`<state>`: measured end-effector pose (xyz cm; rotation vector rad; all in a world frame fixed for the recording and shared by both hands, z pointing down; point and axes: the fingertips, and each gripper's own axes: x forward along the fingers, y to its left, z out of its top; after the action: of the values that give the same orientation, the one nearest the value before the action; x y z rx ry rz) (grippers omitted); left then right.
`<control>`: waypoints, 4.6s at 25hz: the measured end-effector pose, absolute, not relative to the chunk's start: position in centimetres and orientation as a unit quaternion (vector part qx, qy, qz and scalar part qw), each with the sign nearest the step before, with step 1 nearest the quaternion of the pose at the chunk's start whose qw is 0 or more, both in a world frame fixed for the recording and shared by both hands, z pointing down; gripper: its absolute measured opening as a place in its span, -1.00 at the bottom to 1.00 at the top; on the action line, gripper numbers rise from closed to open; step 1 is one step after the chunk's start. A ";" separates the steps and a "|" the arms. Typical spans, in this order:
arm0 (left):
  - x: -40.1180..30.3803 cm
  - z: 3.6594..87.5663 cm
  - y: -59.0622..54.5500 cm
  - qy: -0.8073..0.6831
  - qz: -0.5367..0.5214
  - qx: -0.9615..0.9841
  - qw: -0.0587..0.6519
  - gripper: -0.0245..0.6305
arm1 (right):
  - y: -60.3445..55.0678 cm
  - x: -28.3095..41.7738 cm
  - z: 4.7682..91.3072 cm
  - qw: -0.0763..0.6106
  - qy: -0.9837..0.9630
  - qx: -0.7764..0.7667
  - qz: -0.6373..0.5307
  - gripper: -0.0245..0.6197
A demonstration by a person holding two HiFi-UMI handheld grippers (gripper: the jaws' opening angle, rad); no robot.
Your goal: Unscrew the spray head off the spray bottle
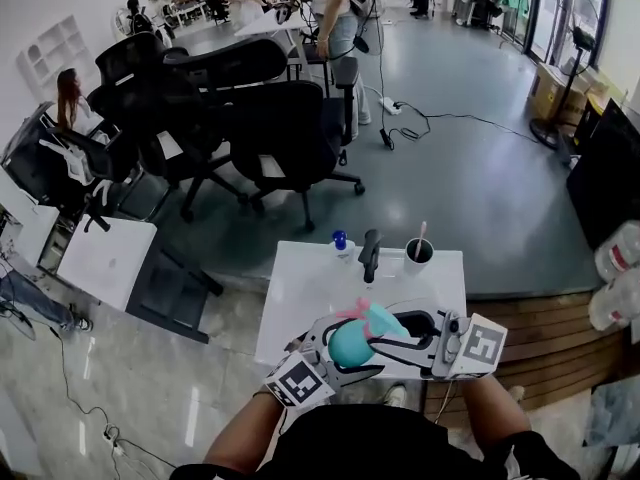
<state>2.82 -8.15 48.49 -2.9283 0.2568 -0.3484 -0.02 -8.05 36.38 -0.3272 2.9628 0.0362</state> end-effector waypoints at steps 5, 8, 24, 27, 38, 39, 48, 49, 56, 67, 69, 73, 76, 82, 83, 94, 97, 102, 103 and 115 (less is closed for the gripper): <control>1.3 48.7 -11.0 0.162 -0.099 -0.980 0.053 0.52 | -10.9 0.5 37.8 0.094 0.970 -0.223 -0.016 -0.27; 0.2 48.6 -12.4 0.198 -0.089 -0.975 0.041 0.52 | -11.2 0.8 38.1 0.111 0.961 -0.251 -0.045 -0.27; 0.9 49.0 -13.6 0.297 -0.125 -0.940 0.110 0.52 | -12.3 -1.1 36.9 0.077 0.937 -0.334 -0.068 -0.38; 0.9 49.1 -13.5 0.300 -0.131 -0.938 0.115 0.52 | -12.3 -1.1 36.8 0.077 0.935 -0.339 -0.070 -0.42; 1.0 49.3 -12.1 0.256 -0.131 -0.952 0.105 0.52 | -11.5 -1.1 36.6 0.069 0.956 -0.279 -0.056 -0.49; 1.0 49.3 -11.8 0.243 -0.129 -0.956 0.102 0.52 | -11.2 -1.2 36.5 0.068 0.960 -0.267 -0.053 -0.49; 2.3 47.6 -7.2 0.066 -0.095 -0.990 0.080 0.52 | -7.7 -1.5 36.0 0.071 0.994 -0.085 -0.017 -0.50; 2.4 47.6 -6.5 0.044 -0.094 -0.992 0.077 0.52 | -7.1 -1.6 35.9 0.069 0.996 -0.059 -0.019 -0.50; 2.6 47.3 -6.7 0.049 -0.082 -0.994 0.057 0.52 | -7.6 -1.1 35.4 0.108 0.993 -0.041 -0.015 -0.48; -1.4 50.5 -14.6 0.300 -0.154 -0.939 0.069 0.52 | -12.0 -0.6 37.9 0.085 0.956 -0.271 -0.070 -0.42; -1.6 50.8 -15.1 0.317 -0.160 -0.932 0.070 0.52 | -12.2 -0.8 37.9 0.083 0.952 -0.285 -0.076 -0.43; -1.4 51.3 -15.2 0.331 -0.174 -0.924 0.079 0.52 | -13.0 -1.0 38.2 0.081 0.941 -0.315 -0.095 -0.43; -1.1 51.6 -15.0 0.329 -0.181 -0.923 0.085 0.52 | -13.4 -1.1 38.5 0.078 0.936 -0.328 -0.106 -0.43; -0.7 51.7 -14.8 0.321 -0.184 -0.925 0.090 0.52 | -13.6 -1.4 38.6 0.074 0.935 -0.328 -0.108 -0.46; -0.7 51.7 -14.7 0.320 -0.183 -0.925 0.089 0.52 | -13.6 -1.5 38.7 0.073 0.935 -0.328 -0.108 -0.49; 0.2 51.7 -13.5 0.275 -0.158 -0.946 0.073 0.52 | -13.2 -1.5 38.7 0.062 0.949 -0.293 -0.100 -0.50; 0.4 51.3 -12.7 0.246 -0.147 -0.955 0.079 0.52 | -12.4 -1.6 38.3 0.054 0.962 -0.256 -0.074 -0.50; 0.9 50.8 -11.4 0.198 -0.133 -0.967 0.089 0.52 | -11.1 -1.5 37.8 0.044 0.976 -0.209 -0.038 -0.50; 1.1 50.6 -11.0 0.184 -0.128 -0.970 0.089 0.52 | -10.8 -1.5 37.6 0.045 0.979 -0.199 -0.031 -0.50; 2.4 48.8 -7.6 0.078 -0.097 -0.989 0.084 0.52 | -7.6 -1.3 36.9 0.048 0.995 -0.080 -0.028 -0.50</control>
<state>2.39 -7.55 48.78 -2.9504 0.2315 -0.2905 -1.31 -7.61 36.88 -0.2435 3.0347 -0.0869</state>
